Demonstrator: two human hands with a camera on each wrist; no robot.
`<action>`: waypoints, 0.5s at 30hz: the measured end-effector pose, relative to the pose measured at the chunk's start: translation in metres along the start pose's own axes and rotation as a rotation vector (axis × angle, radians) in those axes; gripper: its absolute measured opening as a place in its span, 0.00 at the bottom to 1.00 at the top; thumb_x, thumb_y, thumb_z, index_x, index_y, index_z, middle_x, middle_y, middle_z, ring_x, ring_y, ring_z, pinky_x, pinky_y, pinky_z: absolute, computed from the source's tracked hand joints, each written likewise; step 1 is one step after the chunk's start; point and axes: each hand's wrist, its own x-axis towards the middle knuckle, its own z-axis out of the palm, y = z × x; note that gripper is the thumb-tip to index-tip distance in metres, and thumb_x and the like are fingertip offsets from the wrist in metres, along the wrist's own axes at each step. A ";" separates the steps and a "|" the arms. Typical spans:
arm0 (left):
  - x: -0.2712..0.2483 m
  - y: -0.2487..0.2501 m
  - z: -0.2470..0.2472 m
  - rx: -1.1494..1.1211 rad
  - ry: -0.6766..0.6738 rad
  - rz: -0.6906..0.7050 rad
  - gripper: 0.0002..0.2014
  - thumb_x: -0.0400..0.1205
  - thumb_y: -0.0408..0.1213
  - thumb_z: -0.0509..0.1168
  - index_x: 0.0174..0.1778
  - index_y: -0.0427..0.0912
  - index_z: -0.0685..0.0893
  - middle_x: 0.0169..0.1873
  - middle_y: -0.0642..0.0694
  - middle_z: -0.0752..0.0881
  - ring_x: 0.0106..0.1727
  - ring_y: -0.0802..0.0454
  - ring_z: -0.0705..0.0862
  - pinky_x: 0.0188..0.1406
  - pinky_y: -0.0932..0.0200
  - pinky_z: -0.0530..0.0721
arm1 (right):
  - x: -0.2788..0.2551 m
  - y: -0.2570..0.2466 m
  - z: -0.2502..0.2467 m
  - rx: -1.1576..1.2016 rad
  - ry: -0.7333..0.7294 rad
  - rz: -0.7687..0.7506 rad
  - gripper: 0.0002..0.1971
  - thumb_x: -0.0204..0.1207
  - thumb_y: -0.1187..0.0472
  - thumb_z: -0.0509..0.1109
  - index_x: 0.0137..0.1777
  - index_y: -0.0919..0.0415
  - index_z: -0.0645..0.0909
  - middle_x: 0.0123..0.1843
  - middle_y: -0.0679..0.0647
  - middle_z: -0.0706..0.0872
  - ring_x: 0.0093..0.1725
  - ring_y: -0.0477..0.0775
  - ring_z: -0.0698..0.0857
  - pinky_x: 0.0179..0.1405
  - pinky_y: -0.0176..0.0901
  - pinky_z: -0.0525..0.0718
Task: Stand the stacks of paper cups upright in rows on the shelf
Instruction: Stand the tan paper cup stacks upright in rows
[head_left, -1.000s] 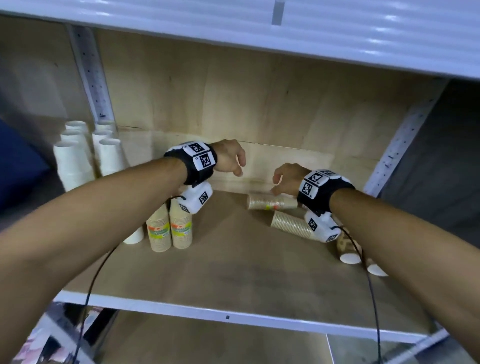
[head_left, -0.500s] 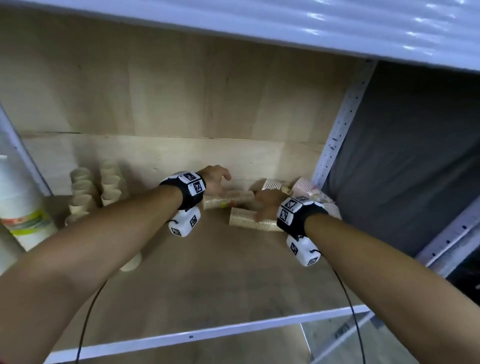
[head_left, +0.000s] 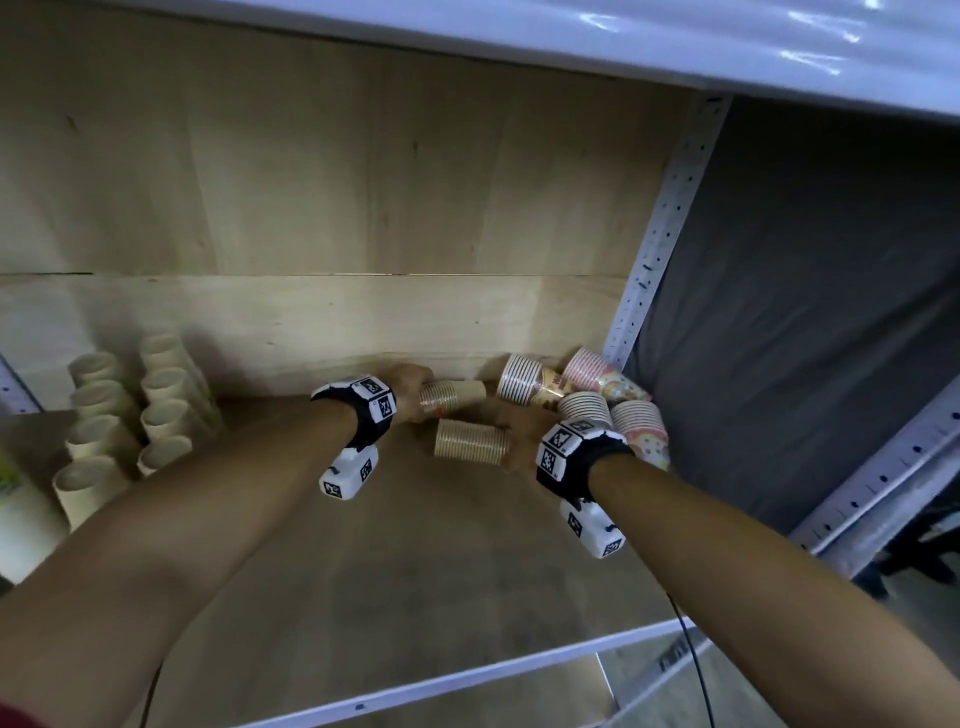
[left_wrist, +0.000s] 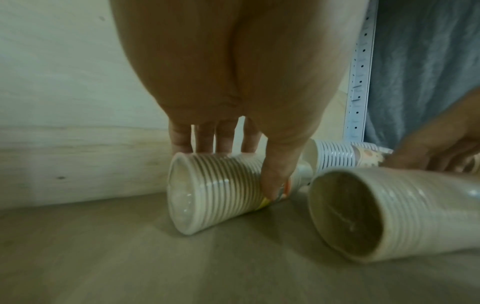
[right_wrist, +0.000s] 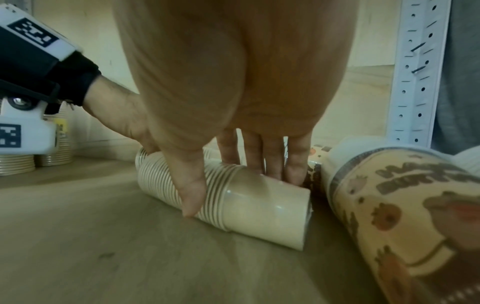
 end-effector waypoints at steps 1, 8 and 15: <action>0.001 -0.001 0.003 0.007 0.003 0.008 0.25 0.73 0.44 0.76 0.66 0.49 0.82 0.57 0.45 0.87 0.55 0.44 0.85 0.57 0.52 0.83 | -0.004 -0.002 0.001 -0.013 0.021 0.021 0.40 0.66 0.58 0.80 0.79 0.48 0.69 0.71 0.55 0.80 0.69 0.60 0.80 0.67 0.53 0.80; 0.002 -0.002 0.006 0.017 -0.030 0.009 0.31 0.73 0.37 0.77 0.73 0.45 0.78 0.64 0.43 0.84 0.62 0.42 0.83 0.62 0.53 0.81 | -0.008 -0.003 0.003 -0.014 0.030 0.000 0.36 0.73 0.63 0.77 0.80 0.55 0.68 0.76 0.57 0.76 0.74 0.59 0.77 0.70 0.47 0.74; -0.003 -0.001 0.005 0.032 -0.044 0.006 0.32 0.76 0.34 0.74 0.77 0.45 0.73 0.67 0.42 0.82 0.63 0.43 0.82 0.57 0.54 0.80 | -0.020 -0.005 -0.005 0.036 -0.007 -0.021 0.39 0.73 0.68 0.75 0.82 0.54 0.64 0.70 0.49 0.77 0.68 0.52 0.77 0.51 0.32 0.72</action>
